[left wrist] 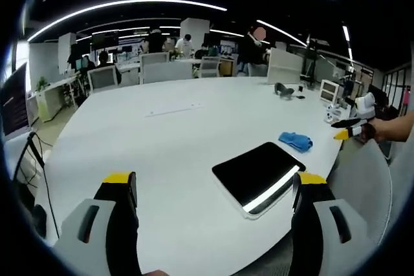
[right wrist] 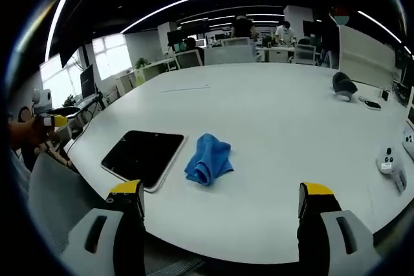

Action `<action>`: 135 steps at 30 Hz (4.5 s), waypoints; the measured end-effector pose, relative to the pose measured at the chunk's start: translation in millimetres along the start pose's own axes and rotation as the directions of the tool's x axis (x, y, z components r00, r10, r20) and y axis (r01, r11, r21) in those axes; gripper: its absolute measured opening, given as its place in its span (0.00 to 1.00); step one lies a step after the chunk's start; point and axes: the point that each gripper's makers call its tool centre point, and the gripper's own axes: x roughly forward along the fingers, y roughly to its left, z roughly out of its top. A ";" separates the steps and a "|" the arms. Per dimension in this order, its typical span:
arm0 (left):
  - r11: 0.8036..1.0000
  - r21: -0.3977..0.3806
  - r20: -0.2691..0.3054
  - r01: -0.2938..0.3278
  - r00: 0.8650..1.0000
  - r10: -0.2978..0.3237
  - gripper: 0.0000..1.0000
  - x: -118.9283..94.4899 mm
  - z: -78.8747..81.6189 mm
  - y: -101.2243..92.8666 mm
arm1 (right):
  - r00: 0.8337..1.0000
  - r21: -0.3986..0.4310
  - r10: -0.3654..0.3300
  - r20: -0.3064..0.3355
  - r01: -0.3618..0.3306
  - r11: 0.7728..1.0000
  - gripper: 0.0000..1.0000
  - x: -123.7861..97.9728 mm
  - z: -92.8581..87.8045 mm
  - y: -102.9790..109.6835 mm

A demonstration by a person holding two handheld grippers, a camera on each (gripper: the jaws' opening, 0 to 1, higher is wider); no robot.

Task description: Wipe the mirror surface with the cleaning cloth until all visible marks leave the cleaned area.

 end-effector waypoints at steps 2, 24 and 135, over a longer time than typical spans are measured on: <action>1.000 -0.004 -0.004 -0.002 1.000 0.002 0.99 0.7 -2.8 -0.8 | 1.000 -0.005 0.003 -0.002 -0.003 1.000 0.99 1.1 1.7 1.7; 0.998 0.035 -0.087 0.061 0.995 -0.057 0.99 23.9 -58.1 -51.7 | 0.994 -0.090 0.069 -0.080 -0.076 0.993 0.73 86.9 42.4 36.6; 0.993 -0.049 -0.157 0.105 0.981 -0.111 0.99 28.7 -92.8 -52.2 | 0.906 0.164 0.099 -0.412 -0.033 0.986 0.00 229.3 31.2 249.7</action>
